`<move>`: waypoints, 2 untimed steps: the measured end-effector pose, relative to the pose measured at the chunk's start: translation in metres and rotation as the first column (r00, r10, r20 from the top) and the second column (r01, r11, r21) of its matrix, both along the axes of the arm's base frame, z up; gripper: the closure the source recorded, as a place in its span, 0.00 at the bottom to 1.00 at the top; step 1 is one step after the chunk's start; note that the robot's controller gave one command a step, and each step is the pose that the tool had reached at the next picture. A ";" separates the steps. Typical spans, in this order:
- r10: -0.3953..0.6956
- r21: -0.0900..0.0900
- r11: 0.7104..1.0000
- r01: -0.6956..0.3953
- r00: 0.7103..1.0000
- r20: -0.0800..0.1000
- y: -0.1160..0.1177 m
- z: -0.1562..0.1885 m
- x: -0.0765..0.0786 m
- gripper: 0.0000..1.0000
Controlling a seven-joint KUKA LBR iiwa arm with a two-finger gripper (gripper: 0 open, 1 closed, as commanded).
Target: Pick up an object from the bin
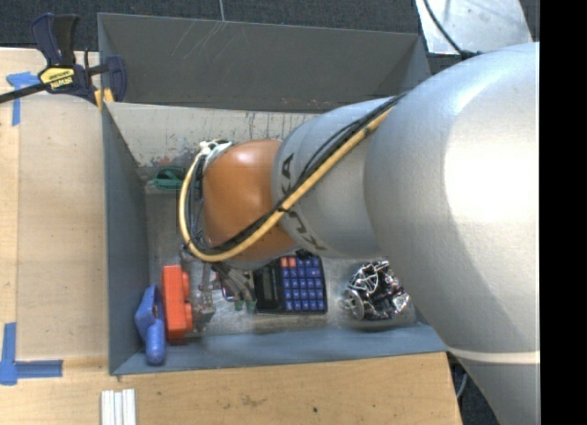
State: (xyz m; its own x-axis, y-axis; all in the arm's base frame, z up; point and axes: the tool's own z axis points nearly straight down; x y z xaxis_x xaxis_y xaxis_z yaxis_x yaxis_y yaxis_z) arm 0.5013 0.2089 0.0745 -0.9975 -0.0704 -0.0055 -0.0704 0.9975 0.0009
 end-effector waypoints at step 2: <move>-0.307 -0.003 0.952 0.307 0.952 -0.004 0.008 -0.001 -0.002 0.00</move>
Offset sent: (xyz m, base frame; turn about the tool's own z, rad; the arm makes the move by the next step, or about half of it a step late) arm 0.0017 0.0107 -0.0045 0.1167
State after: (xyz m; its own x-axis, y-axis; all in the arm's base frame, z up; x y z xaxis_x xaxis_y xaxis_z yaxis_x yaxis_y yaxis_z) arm 0.4992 0.2172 0.0739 -0.9709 0.2397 -0.0017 0.2397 0.9709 -0.0021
